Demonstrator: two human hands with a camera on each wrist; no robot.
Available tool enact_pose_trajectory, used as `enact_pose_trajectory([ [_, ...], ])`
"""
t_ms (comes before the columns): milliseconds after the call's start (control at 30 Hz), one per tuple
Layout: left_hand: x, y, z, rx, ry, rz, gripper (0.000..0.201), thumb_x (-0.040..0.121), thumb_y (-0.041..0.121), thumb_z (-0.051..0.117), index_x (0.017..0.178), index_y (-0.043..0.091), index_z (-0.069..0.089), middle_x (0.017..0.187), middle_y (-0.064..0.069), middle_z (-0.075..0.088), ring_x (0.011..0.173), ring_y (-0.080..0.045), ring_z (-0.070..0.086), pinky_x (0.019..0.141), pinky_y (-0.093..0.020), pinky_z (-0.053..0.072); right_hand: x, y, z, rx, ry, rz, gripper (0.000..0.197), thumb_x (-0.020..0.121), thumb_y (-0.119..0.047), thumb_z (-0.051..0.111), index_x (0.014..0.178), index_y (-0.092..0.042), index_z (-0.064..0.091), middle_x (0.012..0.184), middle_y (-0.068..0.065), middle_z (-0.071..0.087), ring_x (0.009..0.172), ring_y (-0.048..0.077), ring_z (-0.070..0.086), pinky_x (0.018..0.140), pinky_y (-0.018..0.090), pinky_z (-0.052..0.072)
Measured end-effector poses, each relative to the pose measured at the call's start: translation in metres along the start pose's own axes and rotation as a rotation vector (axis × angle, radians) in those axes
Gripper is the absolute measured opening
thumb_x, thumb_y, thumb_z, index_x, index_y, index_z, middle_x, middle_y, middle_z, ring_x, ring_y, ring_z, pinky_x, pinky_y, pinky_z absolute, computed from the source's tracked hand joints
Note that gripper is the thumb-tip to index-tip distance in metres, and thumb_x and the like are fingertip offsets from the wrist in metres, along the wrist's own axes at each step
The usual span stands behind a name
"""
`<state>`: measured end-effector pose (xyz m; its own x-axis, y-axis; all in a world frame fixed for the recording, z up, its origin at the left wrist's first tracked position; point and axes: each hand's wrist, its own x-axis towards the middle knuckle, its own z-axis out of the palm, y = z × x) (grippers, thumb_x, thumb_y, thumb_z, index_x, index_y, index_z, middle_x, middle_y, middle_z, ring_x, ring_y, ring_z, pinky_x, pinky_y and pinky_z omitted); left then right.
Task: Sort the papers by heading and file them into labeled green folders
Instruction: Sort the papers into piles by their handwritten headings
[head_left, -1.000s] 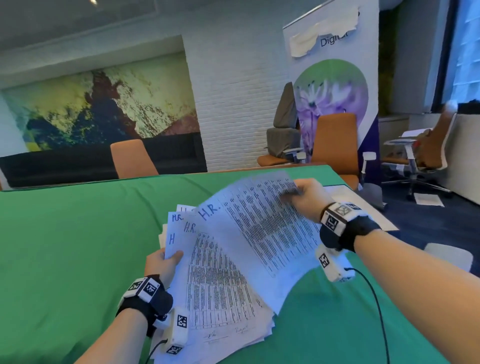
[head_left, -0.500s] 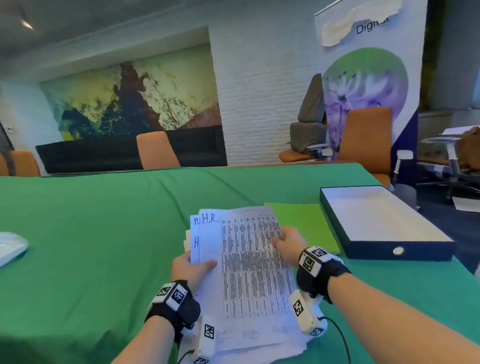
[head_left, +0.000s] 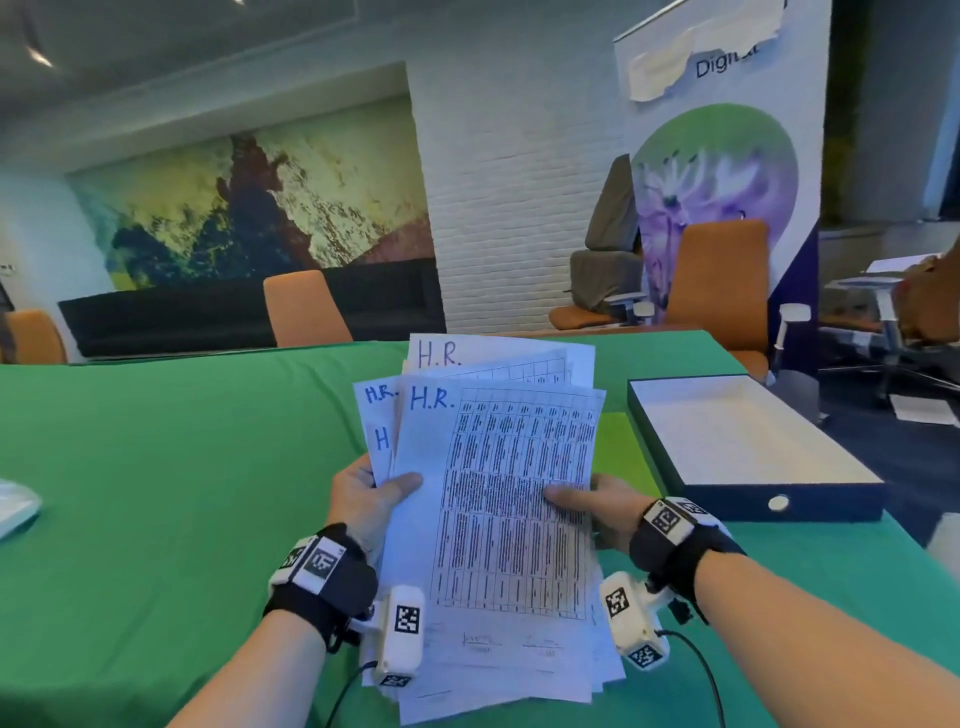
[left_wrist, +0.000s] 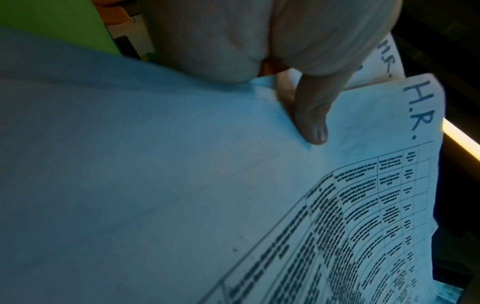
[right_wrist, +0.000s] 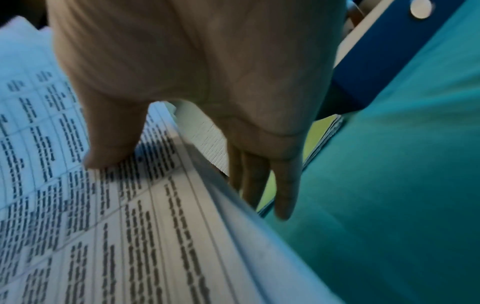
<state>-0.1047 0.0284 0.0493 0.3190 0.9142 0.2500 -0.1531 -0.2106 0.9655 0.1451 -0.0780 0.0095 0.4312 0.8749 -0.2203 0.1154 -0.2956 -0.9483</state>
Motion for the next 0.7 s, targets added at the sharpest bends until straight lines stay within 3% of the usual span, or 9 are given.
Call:
enact_pose_trajectory([
  [33,-0.002,0.001,0.003,0.013,0.01,0.012,0.031,0.077,-0.013,0.064,0.093,0.014,0.067,0.082,0.008,0.073,0.076,-0.012,0.07,0.082,-0.036,0.053,-0.006,-0.005,0.003,-0.022,0.017,-0.037,0.116,0.032,-0.067,0.086,0.125,-0.01,0.049,0.129,0.012,0.055,0.109,0.03,0.058,0.097,0.053,0.047],
  [133,-0.005,0.009,0.018,0.1,0.048,0.059,0.032,0.079,-0.006,0.067,0.103,0.015,0.064,0.096,0.004,0.072,0.092,-0.018,0.068,0.092,-0.042,0.05,-0.032,-0.033,0.002,-0.068,0.203,-0.139,0.089,0.066,-0.046,0.081,0.135,-0.007,0.04,0.131,0.013,0.051,0.118,0.028,0.05,0.103,0.041,0.039],
  [233,-0.004,0.021,0.037,0.23,0.117,0.145,0.079,0.076,0.01,0.075,0.142,0.018,0.032,0.143,-0.003,0.042,0.126,-0.02,0.047,0.107,-0.041,0.036,-0.052,-0.059,-0.014,-0.021,0.253,-0.353,0.035,0.078,-0.023,0.076,0.105,-0.01,0.059,0.099,-0.001,0.066,0.096,0.018,0.062,0.092,0.036,0.049],
  [300,-0.006,0.031,0.052,0.155,0.128,0.167,0.102,0.075,0.008,0.076,0.149,0.021,0.007,0.155,0.001,0.017,0.122,-0.008,0.049,0.1,-0.028,0.038,-0.065,-0.068,-0.03,-0.033,0.286,-0.433,0.017,0.08,-0.016,0.074,0.092,-0.018,0.062,0.087,-0.007,0.067,0.083,0.011,0.064,0.072,0.025,0.052],
  [400,-0.013,0.035,0.072,0.018,-0.033,0.131,0.082,0.07,-0.002,0.076,0.14,0.002,0.034,0.14,-0.013,0.046,0.107,-0.02,0.064,0.068,-0.011,0.052,-0.08,-0.063,-0.054,-0.094,0.331,-0.466,0.026,0.079,-0.015,0.075,0.102,-0.014,0.063,0.091,-0.004,0.068,0.082,0.01,0.065,0.075,0.024,0.05],
  [467,-0.027,0.039,0.088,0.157,-0.072,0.061,0.053,0.07,0.0,0.077,0.114,-0.016,0.054,0.111,-0.023,0.066,0.095,-0.033,0.066,0.054,-0.005,0.046,-0.084,-0.052,-0.065,-0.137,0.408,-0.438,0.031,0.079,-0.011,0.074,0.108,-0.009,0.063,0.098,0.004,0.069,0.081,0.015,0.063,0.074,0.025,0.048],
  [500,-0.033,0.039,0.097,0.214,-0.062,0.043,0.038,0.073,0.001,0.076,0.1,-0.018,0.059,0.099,-0.022,0.07,0.078,-0.029,0.068,0.049,-0.007,0.043,-0.087,-0.048,-0.068,-0.118,0.454,-0.43,0.029,0.081,-0.007,0.071,0.108,-0.008,0.063,0.1,0.006,0.069,0.078,0.015,0.062,0.07,0.024,0.047],
  [567,-0.041,0.041,0.116,0.226,-0.034,0.053,0.012,0.079,0.004,0.072,0.08,-0.004,0.062,0.091,-0.019,0.072,0.062,-0.016,0.059,0.053,-0.016,0.042,-0.092,-0.044,-0.071,-0.033,0.529,-0.447,0.026,0.085,-0.001,0.064,0.11,-0.009,0.064,0.101,0.007,0.069,0.076,0.015,0.061,0.066,0.024,0.047],
  [700,-0.04,0.045,0.146,0.128,-0.001,0.133,0.031,0.078,0.009,0.072,0.104,0.015,0.056,0.1,-0.004,0.068,0.084,-0.019,0.064,0.063,-0.021,0.044,-0.105,-0.044,-0.072,-0.03,0.515,-0.513,0.026,0.088,-0.007,0.061,0.113,-0.014,0.061,0.086,-0.006,0.065,0.074,0.011,0.063,0.055,0.011,0.045],
])
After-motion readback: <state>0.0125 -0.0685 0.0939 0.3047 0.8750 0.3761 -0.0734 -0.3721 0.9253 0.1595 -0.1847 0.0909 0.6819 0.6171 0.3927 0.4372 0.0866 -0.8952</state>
